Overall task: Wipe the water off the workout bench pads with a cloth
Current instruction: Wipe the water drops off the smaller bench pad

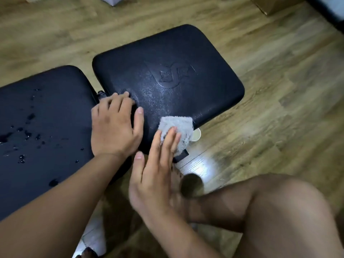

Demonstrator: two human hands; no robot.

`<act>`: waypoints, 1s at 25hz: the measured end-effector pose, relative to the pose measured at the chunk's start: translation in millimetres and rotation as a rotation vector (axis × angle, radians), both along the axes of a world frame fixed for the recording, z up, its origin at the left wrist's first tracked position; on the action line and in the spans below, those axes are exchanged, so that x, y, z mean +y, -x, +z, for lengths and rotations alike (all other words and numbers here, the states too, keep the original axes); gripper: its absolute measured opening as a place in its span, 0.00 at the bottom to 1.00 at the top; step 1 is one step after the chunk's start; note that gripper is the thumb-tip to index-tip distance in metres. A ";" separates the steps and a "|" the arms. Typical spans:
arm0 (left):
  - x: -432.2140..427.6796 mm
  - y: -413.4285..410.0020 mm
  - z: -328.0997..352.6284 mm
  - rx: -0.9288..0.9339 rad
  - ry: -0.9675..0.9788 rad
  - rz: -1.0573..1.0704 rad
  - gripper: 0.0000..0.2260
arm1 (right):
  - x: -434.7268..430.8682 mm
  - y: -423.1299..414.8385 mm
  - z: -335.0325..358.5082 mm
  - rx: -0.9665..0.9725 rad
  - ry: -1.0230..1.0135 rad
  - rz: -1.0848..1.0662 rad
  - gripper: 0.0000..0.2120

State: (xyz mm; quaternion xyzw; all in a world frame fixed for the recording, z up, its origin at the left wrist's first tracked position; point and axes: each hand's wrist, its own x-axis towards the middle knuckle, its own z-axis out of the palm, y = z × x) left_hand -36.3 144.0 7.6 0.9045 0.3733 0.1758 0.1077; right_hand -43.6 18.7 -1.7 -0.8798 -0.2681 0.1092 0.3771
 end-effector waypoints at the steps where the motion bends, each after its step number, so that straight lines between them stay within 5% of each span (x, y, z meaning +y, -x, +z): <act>1: -0.6 0.6 -0.3 -0.007 0.006 -0.003 0.16 | -7.1 -6.2 -5.8 -0.087 0.048 0.076 0.29; 5: 0.0 2.0 1.1 -0.002 0.015 -0.004 0.17 | -33.3 -52.3 -17.9 -0.374 0.185 0.236 0.27; 11: 1.7 2.5 -0.8 0.017 0.007 -0.019 0.16 | -15.2 -194.3 8.5 -0.427 0.449 -0.035 0.29; 15: 3.0 0.6 0.9 0.006 0.028 -0.021 0.17 | -14.3 -172.0 -4.5 -0.401 0.253 -0.121 0.30; 20: 3.8 5.0 3.5 -0.033 0.074 -0.018 0.16 | 2.8 -24.0 0.1 -0.229 0.010 0.320 0.28; 23: 1.7 16.6 25.3 -0.217 0.258 0.024 0.14 | -22.9 -70.2 15.1 -0.176 0.048 0.555 0.32; 25: -6.2 33.2 48.0 -0.071 0.382 -0.034 0.15 | -44.9 -119.2 18.5 -0.192 0.124 0.493 0.33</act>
